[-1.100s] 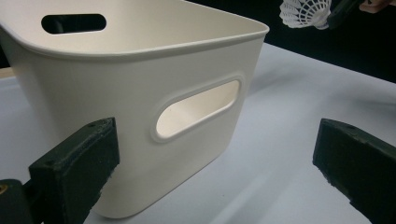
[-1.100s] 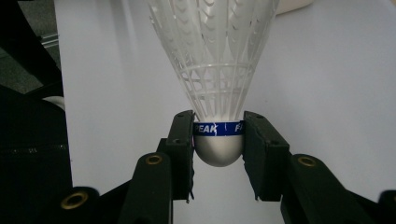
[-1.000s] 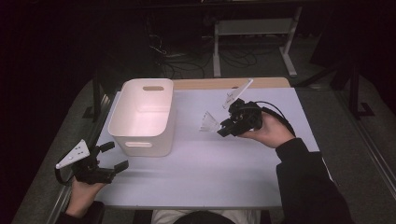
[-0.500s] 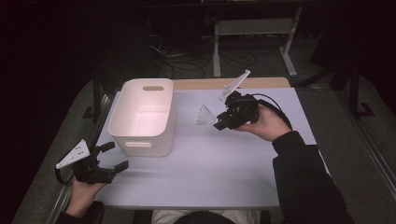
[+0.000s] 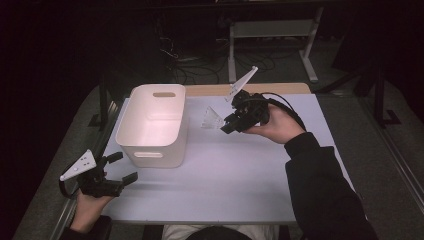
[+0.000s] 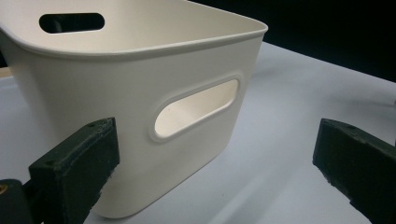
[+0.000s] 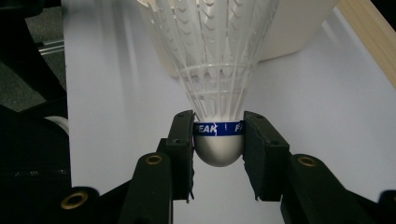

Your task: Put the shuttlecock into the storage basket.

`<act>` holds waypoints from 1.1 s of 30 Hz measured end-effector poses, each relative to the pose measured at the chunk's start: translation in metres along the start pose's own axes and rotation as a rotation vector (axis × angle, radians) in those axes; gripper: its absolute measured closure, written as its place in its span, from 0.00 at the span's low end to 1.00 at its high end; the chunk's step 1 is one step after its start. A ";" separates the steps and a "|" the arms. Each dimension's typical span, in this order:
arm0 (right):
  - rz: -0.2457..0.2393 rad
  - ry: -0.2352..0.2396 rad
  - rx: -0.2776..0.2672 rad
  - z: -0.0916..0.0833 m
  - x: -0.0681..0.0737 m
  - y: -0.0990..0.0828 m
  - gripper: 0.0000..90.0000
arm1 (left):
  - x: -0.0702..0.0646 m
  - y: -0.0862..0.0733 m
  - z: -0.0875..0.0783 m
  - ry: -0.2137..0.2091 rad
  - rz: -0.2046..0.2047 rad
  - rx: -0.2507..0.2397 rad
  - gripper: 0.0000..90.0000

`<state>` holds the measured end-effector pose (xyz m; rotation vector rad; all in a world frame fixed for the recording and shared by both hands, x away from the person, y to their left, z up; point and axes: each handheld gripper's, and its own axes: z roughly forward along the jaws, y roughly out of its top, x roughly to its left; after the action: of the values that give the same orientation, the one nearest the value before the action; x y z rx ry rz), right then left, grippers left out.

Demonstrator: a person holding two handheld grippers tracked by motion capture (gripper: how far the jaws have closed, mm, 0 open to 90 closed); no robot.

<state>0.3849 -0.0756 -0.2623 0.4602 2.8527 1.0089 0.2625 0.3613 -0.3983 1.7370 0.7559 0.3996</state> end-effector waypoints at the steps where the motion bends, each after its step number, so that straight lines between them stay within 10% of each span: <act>1: 0.000 0.000 0.000 0.000 0.000 0.000 0.71 | 0.000 0.000 0.000 0.000 0.000 0.000 0.00; 33: 0.000 0.020 -0.016 0.016 -0.008 0.041 0.71 | 0.000 0.000 0.000 -0.003 0.000 0.000 0.00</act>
<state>0.4059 -0.0378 -0.2492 0.4514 2.8597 1.0421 0.2622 0.3613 -0.3983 1.7369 0.7536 0.3964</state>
